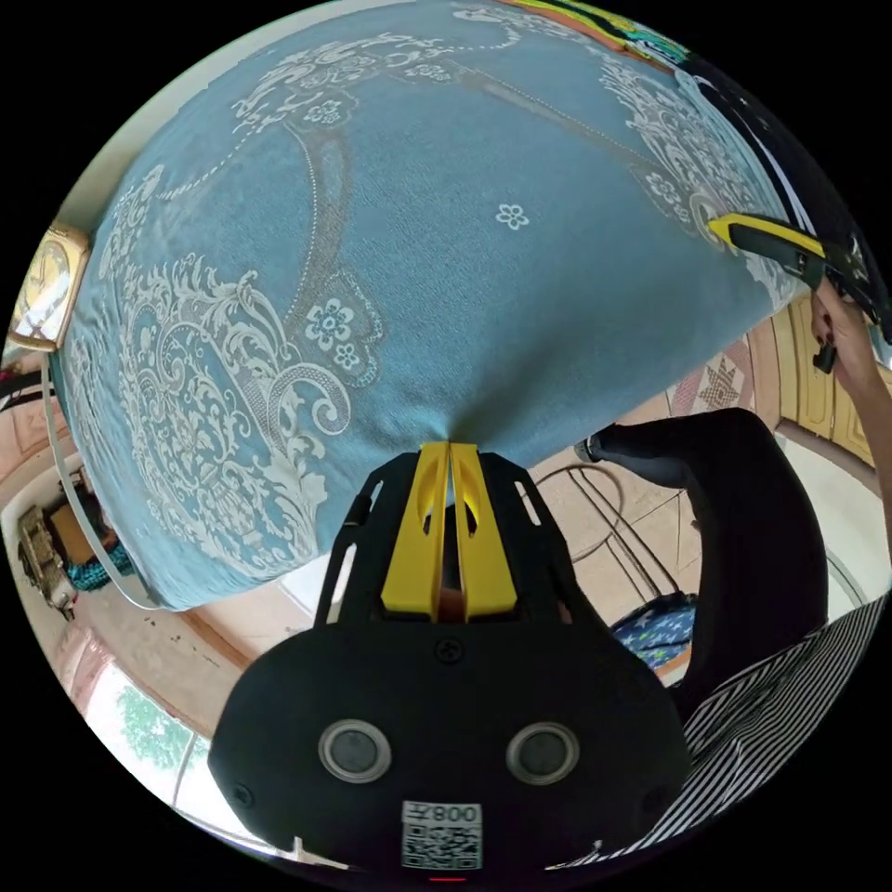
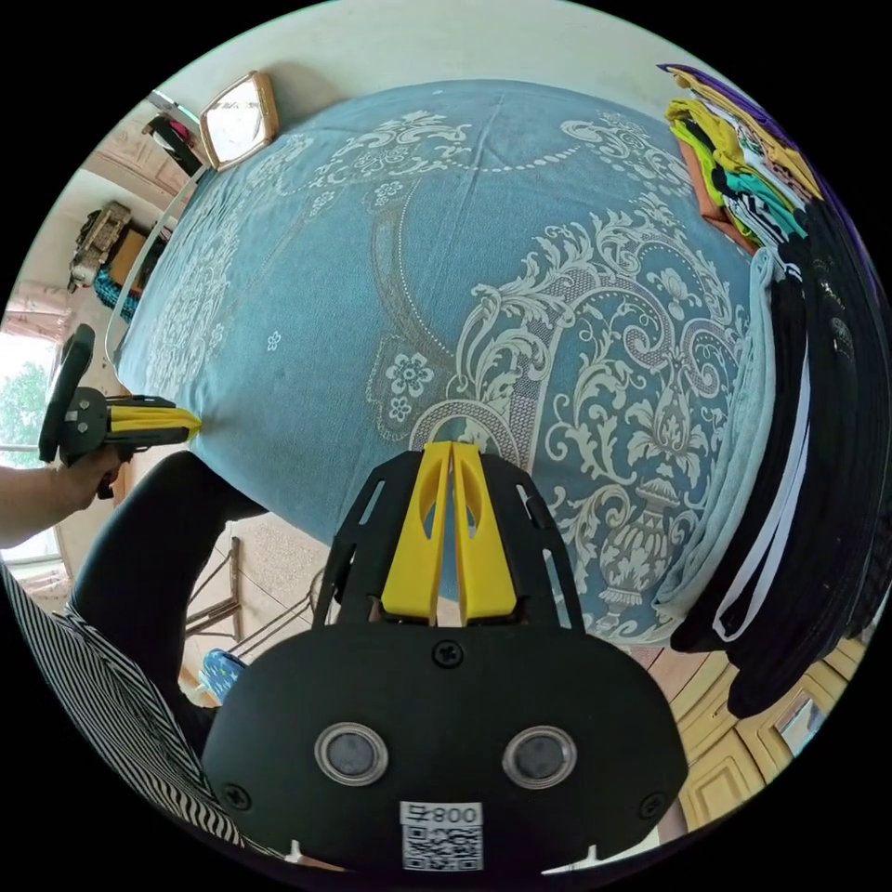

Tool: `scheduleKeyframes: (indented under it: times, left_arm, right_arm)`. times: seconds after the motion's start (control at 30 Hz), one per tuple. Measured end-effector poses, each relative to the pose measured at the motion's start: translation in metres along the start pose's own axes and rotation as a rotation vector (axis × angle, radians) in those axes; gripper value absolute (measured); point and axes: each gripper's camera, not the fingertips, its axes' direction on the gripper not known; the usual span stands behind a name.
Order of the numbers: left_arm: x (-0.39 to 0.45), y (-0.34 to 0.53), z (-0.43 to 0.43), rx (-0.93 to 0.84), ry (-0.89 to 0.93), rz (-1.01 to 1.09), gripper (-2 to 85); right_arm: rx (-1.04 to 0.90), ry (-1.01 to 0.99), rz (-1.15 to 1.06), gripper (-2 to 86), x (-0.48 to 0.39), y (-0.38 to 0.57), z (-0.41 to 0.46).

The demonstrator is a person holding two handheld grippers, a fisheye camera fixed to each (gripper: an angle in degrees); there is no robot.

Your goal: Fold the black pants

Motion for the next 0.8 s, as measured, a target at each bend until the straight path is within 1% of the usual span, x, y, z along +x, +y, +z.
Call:
scheduleKeyframes:
  times: [0.07, 0.2, 0.3, 0.37, 0.47, 0.63, 0.8]
  left_arm:
    - [0.017, -0.02, 0.004, -0.057, -0.072, 0.054, 0.2]
    - [0.033, -0.045, 0.01, -0.11, -0.118, 0.15, 0.2]
    - [0.029, -0.07, 0.015, -0.163, -0.037, 0.204, 0.2]
    - [0.017, -0.088, 0.02, -0.191, 0.088, 0.214, 0.3]
    - [0.009, -0.108, 0.028, -0.211, 0.198, 0.237, 0.3]
    - [0.014, -0.13, 0.032, -0.189, 0.23, 0.231, 0.3]
    - [0.03, -0.154, 0.031, -0.199, 0.181, 0.311, 0.2]
  right_arm:
    - [-0.01, 0.009, 0.019, 0.1, -0.002, -0.013, 0.0]
    - [-0.075, 0.051, 0.116, 0.1, -0.005, -0.049, 0.003]
    - [-0.12, 0.075, 0.197, 0.2, -0.002, -0.073, 0.007]
    - [-0.148, 0.107, 0.207, 0.2, -0.001, -0.086, 0.01]
    - [-0.154, 0.15, 0.21, 0.2, 0.002, -0.1, 0.015]
    - [-0.062, 0.206, 0.201, 0.2, 0.018, -0.105, 0.024]
    - [-0.133, 0.201, 0.215, 0.2, 0.05, -0.125, 0.034]
